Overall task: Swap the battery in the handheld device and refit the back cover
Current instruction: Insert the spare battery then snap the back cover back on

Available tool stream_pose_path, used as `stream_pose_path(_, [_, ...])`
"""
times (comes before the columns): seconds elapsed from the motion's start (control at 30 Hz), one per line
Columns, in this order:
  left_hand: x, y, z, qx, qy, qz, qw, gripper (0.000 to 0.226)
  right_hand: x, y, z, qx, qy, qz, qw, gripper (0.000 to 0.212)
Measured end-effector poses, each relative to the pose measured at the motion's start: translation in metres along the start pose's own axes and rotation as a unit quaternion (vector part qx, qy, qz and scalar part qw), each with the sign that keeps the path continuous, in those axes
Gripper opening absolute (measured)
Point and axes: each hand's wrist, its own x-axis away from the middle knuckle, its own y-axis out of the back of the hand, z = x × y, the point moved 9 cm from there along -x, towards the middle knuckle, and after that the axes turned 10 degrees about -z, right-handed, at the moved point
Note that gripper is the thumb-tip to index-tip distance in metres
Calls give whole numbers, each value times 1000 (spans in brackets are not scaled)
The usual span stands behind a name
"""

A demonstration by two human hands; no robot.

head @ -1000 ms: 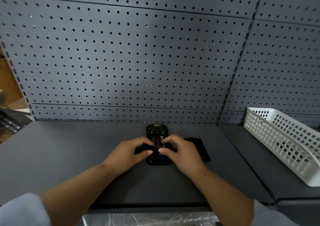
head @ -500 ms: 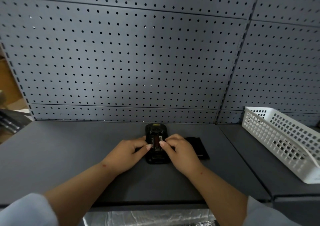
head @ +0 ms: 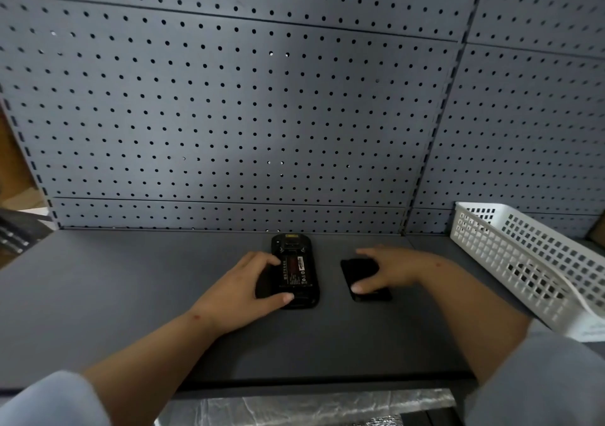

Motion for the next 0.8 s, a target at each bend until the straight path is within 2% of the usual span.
stream_pose_path(0.07, [-1, -1, 1, -2, 9, 10, 1000, 94, -2, -6, -11, 49, -14, 49, 998, 103])
stream_pose_path(0.2, [0, -4, 3, -15, 20, 31, 999, 106, -8, -1, -8, 48, -9, 23, 999, 99])
stream_pose_path(0.3, [0, -4, 5, -6, 37, 31, 999, 112, -14, 8, -5, 5, -11, -7, 1000, 74])
stream_pose_path(0.37, [0, -3, 6, 3, 50, 32, 998, 116, -18, 20, 0, -99, -8, -53, 994, 48])
stream_pose_path(0.4, [0, -3, 6, 9, 54, 31, 998, 117, -20, 27, 4, -179, -2, -79, 981, 34])
stream_pose_path(0.47, [1, -2, 5, 16, 56, 31, 998, 116, -26, 40, 12, -350, 5, -133, 927, 13])
stream_pose_path(0.57, [0, -1, 5, 18, 56, 26, 998, 107, -34, 37, 26, -567, -6, -150, 810, 8])
stream_pose_path(0.6, [-1, -1, 5, 20, 56, 23, 998, 105, -36, 31, 35, -598, -9, -140, 789, 8])
stream_pose_path(0.8, [-1, 3, -2, 34, 42, 4, 999, 101, -48, 0, 69, -576, -12, -117, 809, 11])
